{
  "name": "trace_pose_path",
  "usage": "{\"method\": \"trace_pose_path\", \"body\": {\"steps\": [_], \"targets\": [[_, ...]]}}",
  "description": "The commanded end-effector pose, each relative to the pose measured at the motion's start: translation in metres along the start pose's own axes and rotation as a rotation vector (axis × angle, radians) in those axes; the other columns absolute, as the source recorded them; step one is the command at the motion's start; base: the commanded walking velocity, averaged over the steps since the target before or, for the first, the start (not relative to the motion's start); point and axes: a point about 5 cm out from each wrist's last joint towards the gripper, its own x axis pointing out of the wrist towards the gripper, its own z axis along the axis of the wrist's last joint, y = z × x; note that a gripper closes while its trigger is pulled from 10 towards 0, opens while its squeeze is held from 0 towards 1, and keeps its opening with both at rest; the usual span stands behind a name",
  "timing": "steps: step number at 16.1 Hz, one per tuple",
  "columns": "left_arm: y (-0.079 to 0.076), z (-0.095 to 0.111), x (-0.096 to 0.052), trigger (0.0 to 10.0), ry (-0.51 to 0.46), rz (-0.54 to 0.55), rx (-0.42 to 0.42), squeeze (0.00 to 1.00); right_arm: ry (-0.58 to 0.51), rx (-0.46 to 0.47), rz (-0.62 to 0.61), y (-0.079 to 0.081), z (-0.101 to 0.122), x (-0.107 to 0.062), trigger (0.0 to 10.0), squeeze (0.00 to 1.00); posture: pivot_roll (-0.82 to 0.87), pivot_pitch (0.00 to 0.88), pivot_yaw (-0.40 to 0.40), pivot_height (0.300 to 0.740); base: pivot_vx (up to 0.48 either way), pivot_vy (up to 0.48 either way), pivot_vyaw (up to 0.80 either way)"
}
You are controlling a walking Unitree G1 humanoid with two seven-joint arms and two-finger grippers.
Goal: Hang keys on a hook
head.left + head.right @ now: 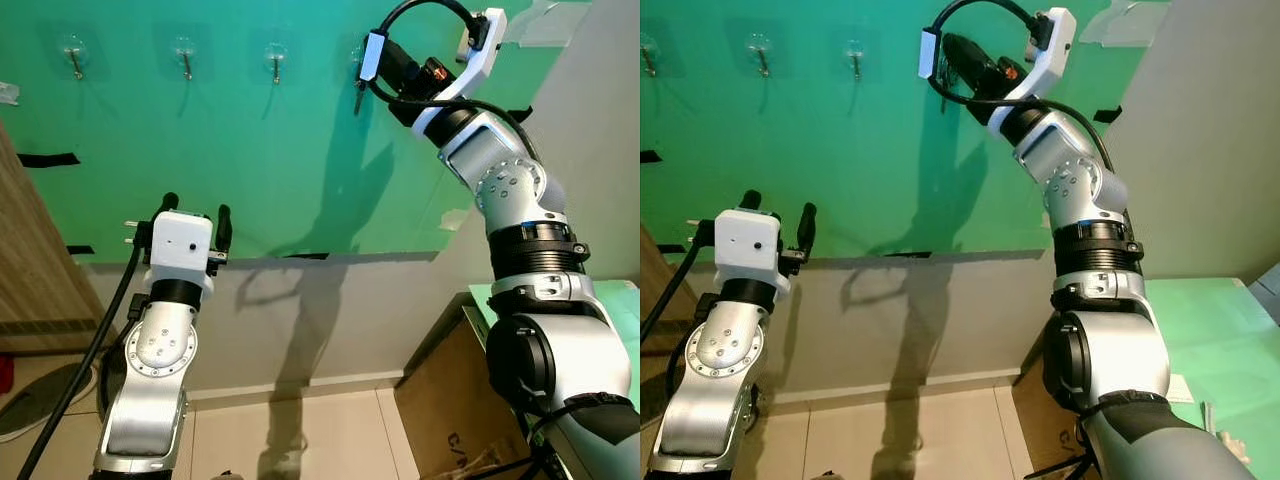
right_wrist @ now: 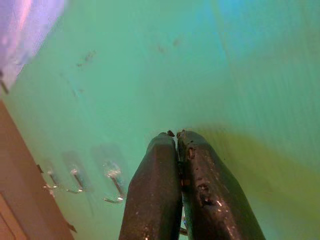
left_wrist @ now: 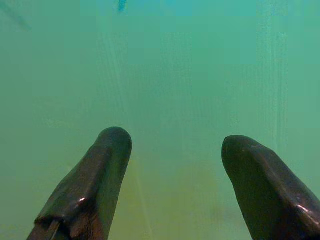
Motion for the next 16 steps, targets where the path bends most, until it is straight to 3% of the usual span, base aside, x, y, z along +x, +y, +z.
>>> {"method": "trace_pose_path", "body": {"steps": [1, 8, 10, 16], "targets": [[-0.002, 0.007, -0.002, 10.0, -0.031, -0.002, 0.004, 0.00, -0.026, -0.016, 0.023, 0.003, 0.011, -0.002, 0.0, 0.00, 0.20, 0.000, -0.132, 0.740, 0.000, 0.000, 0.00], [-0.003, 0.007, -0.001, 10.0, -0.032, -0.002, 0.001, 0.00, 0.022, -0.060, -0.002, 0.003, -0.007, 0.005, 0.0, 0.00, 0.21, 0.000, -0.138, 0.740, 0.000, 0.000, 0.00], [-0.003, 0.007, -0.001, 10.0, -0.034, 0.003, 0.006, 0.00, 0.061, -0.117, -0.038, -0.002, -0.019, 0.003, 0.0, 0.00, 0.21, 0.000, -0.140, 0.740, 0.000, 0.000, 0.00], [-0.002, 0.007, -0.001, 10.0, -0.037, -0.003, 0.022, 0.00, 0.087, -0.084, 0.015, 0.002, -0.024, 0.001, 0.0, 0.00, 0.22, 0.000, -0.136, 0.740, 0.000, 0.000, 0.00]]}}
